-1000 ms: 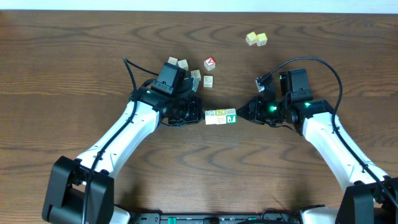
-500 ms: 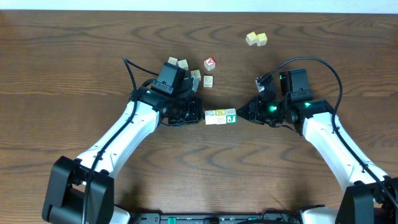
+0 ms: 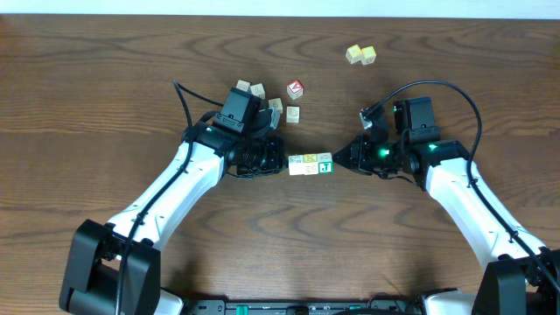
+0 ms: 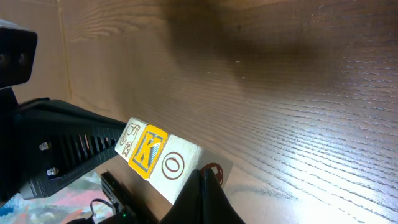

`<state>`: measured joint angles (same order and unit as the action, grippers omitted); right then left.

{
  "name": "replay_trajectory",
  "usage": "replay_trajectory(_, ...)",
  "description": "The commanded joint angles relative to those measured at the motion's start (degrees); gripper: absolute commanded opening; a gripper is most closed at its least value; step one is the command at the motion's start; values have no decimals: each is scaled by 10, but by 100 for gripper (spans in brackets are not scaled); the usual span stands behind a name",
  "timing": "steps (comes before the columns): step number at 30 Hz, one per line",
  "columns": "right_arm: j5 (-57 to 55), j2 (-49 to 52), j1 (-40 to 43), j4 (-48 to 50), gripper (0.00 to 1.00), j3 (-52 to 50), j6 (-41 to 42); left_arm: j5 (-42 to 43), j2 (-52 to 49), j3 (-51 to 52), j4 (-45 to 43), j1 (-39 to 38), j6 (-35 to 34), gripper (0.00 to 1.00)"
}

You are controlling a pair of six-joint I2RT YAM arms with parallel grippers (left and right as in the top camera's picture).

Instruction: Lift 3 blocks

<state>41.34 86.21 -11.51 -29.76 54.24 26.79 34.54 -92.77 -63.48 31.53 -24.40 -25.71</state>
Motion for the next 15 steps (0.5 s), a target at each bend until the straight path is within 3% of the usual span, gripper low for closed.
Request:
replay_trajectory(1,75,-8,-32,3,1,1,9,68,15,-30,-10,-14,-1,7)
replay_trajectory(15,75,-8,-32,3,1,1,9,68,15,-30,-10,-14,-1,7)
